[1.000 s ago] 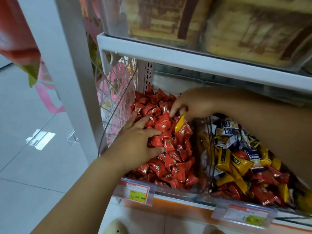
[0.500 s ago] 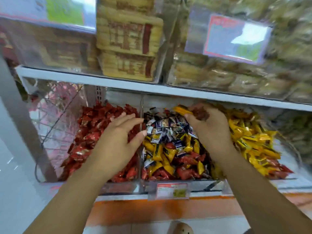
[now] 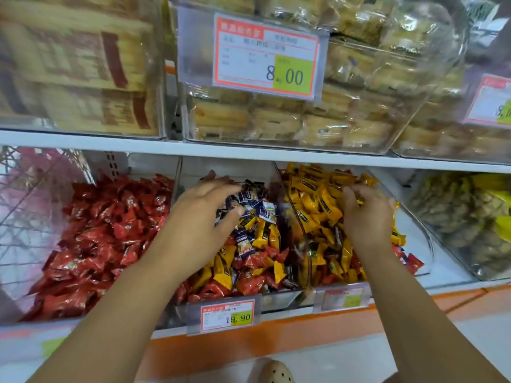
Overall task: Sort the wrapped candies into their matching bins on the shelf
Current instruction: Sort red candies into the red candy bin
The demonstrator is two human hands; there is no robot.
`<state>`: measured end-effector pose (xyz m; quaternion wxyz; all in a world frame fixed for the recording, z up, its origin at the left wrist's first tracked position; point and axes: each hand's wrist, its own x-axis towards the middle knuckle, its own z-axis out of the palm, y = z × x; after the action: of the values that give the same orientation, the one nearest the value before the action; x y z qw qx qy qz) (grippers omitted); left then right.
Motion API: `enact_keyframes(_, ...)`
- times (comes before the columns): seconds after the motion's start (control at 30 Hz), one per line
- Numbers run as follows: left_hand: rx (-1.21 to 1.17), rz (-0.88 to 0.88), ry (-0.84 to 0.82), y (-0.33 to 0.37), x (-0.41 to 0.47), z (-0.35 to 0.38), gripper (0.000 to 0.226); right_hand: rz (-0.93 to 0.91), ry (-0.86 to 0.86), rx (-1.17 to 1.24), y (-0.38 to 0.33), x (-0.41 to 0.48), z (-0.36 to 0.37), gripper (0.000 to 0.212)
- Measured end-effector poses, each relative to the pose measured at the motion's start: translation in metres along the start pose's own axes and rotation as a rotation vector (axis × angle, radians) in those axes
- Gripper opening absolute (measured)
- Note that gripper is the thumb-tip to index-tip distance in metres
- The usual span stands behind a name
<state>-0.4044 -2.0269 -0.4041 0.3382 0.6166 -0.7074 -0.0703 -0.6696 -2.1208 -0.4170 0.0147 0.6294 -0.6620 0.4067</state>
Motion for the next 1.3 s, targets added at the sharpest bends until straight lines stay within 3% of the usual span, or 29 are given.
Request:
enact_keyframes(0.1,-0.015,-0.060,0.053,-0.020,-0.005,-0.013,0.040,-0.130,0.023,0.040,-0.027,-0.016,-0.010,0.020)
enact_keyframes(0.17,0.012,-0.128,0.102,-0.043,-0.014,-0.022,0.038,-0.285,-0.078,0.113,-0.057,-0.036,-0.010,0.019)
enact_keyframes(0.3,0.093,-0.319,0.050,-0.097,-0.043,-0.042,0.049,-0.591,-0.597,0.195,-0.124,-0.062,0.006,0.024)
enact_keyframes(0.4,0.131,-0.394,-0.069,-0.130,-0.066,-0.057,0.060,-0.704,-0.915,0.163,-0.179,-0.062,0.032,0.031)
enact_keyframes(0.6,0.092,-0.416,-0.128,-0.150,-0.088,-0.063,0.068,-0.821,-1.136,-0.150,-0.282,-0.038,0.142,0.044)
enact_keyframes(0.7,0.066,-0.459,-0.104,-0.151,-0.090,-0.060,0.074,-0.779,-1.219,-0.173,-0.306,-0.049,0.189,0.069)
enact_keyframes(0.8,0.012,-0.492,-0.033,-0.154,-0.088,-0.056,0.088,-0.804,-1.287,-0.222,-0.312,-0.074,0.214,0.075)
enact_keyframes(0.93,-0.087,-0.513,-0.012,-0.155,-0.089,-0.053,0.111,-0.927,-1.455,-0.529,-0.302,-0.079,0.185,0.074)
enact_keyframes(1.07,0.042,-0.532,-0.213,-0.150,-0.090,-0.057,0.112,-0.978,-1.691,-0.625,-0.297,-0.064,0.125,0.071)
enact_keyframes(1.17,0.165,-0.483,-0.298,-0.150,-0.090,-0.059,0.098,-0.951,-1.673,-0.496,-0.316,-0.044,0.110,0.045)
enact_keyframes(1.3,0.228,-0.443,-0.356,-0.149,-0.090,-0.060,0.091,-0.859,-1.274,-0.257,-0.330,-0.049,0.170,0.040)
